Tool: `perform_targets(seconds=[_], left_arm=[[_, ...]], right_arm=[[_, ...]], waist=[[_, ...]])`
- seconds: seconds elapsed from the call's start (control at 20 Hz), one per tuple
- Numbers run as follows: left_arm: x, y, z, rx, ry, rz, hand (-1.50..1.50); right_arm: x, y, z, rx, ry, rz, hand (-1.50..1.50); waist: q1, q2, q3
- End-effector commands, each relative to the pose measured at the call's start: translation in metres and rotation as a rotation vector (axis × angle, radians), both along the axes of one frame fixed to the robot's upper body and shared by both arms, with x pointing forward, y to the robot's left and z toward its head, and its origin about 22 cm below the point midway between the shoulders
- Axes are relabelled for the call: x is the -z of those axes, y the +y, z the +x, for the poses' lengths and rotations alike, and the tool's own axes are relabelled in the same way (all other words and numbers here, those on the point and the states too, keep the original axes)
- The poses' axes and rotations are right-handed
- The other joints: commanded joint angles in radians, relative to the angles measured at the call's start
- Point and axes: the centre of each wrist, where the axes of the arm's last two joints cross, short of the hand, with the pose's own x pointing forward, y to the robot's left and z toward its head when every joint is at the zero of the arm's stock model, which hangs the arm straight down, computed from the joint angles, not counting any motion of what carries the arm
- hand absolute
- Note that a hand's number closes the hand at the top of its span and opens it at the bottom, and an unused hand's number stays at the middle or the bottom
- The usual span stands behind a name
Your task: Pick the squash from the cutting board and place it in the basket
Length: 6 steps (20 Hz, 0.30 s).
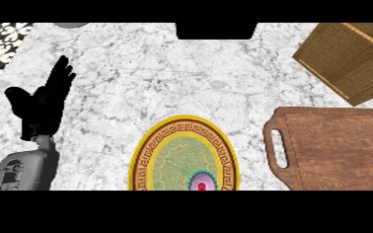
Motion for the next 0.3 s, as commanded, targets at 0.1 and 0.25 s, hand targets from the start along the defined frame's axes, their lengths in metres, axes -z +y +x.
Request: perform_targets(seconds=[0.1,0.25], left_arm=[[0.004,0.014,-0.021,-0.014,0.001,0.003,0.0],[0.001,0.002,-0.001,-0.018,0.006,0.01,0.0]], right_arm=[[0.014,-0.026,-0.032,-0.056,-0.04,0.037,-1.5],[0.027,-0.037,-0.056,-0.081,-0.078,0.033,-1.5]], waist=[[-0.018,-0.01,-0.001],[-0.032,-0.01,-0.002]])
